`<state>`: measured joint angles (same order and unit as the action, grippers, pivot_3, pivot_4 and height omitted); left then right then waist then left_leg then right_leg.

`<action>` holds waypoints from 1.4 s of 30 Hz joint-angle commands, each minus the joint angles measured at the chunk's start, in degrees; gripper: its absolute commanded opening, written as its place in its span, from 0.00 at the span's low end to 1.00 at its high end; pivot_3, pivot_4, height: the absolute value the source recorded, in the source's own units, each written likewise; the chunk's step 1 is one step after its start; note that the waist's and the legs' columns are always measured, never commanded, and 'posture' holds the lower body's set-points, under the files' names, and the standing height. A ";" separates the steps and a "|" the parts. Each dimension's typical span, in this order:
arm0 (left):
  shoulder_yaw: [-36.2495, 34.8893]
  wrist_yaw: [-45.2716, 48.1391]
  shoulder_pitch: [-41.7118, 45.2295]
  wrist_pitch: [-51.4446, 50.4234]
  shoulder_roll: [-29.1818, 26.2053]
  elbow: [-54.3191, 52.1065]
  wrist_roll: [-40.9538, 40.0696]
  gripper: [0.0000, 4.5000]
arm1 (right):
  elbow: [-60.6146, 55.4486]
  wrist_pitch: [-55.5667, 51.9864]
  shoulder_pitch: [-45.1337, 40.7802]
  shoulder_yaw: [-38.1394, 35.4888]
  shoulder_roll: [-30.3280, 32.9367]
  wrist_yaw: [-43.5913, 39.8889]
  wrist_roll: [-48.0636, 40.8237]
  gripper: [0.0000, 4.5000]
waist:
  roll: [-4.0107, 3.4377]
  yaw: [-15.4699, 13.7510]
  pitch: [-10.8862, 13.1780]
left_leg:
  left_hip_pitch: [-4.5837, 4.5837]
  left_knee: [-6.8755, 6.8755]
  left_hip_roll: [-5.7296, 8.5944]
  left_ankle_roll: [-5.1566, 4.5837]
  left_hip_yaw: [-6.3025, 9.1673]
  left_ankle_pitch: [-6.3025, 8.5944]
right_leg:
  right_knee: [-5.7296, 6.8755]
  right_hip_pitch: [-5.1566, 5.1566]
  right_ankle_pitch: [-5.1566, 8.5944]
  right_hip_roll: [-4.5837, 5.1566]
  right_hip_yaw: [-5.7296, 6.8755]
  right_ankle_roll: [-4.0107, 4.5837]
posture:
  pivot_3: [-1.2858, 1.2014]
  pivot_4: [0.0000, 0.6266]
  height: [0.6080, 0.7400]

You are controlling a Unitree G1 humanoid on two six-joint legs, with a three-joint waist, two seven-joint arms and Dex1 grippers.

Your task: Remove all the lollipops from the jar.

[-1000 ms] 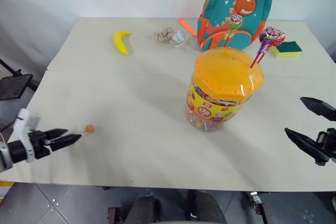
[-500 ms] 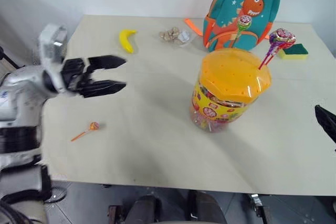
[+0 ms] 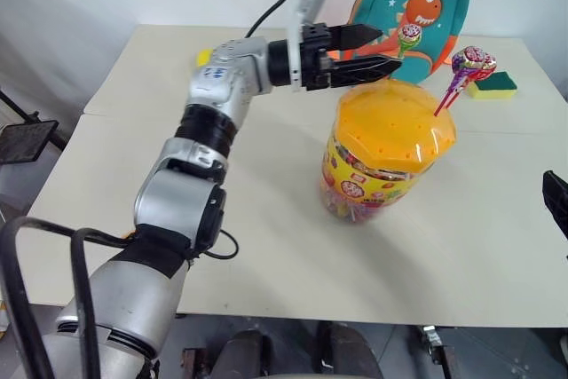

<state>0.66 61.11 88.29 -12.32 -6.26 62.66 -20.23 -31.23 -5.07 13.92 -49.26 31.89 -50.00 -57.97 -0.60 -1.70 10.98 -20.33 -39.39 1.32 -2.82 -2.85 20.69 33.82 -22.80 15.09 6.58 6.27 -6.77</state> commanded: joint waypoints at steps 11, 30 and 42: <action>-5.94 -4.46 7.24 3.12 4.77 9.52 4.32 0.74 | -7.74 2.17 5.35 -2.01 -2.54 5.57 -2.56 1.00 | 0.04 -0.44 0.03 | -0.02 0.01 0.01 -0.09 -0.02 0.04 | -0.03 -0.04 -0.02 0.01 0.00 -0.03 | 0.52 0.24 1.00; -24.09 -7.82 11.13 -3.74 -4.45 7.03 -5.90 0.00 | -4.35 3.06 -0.98 4.29 -1.64 4.51 -0.14 1.00 | -0.02 -0.59 -0.01 | -0.79 -0.43 -0.01 -0.13 -0.16 0.04 | 0.33 -0.88 -0.03 0.00 -0.07 -0.05 | 0.52 0.24 1.00; -12.05 4.03 -41.18 -29.88 -41.76 -43.66 2.78 0.00 | 0.47 0.89 -6.58 14.09 6.08 -9.65 0.99 1.00 | 0.14 1.73 0.07 | -0.50 -0.38 -0.17 -0.01 -0.28 0.11 | 0.73 -0.95 0.05 -0.04 -0.39 0.10 | 0.52 0.24 1.00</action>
<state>-8.18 63.36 50.65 -37.09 -44.38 29.79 -14.28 -30.97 -4.13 7.72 -35.25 37.00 -57.78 -56.45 -0.46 0.03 11.05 -21.10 -40.00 1.14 -2.83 -2.87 20.86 34.52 -23.78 15.14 6.60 5.87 -6.67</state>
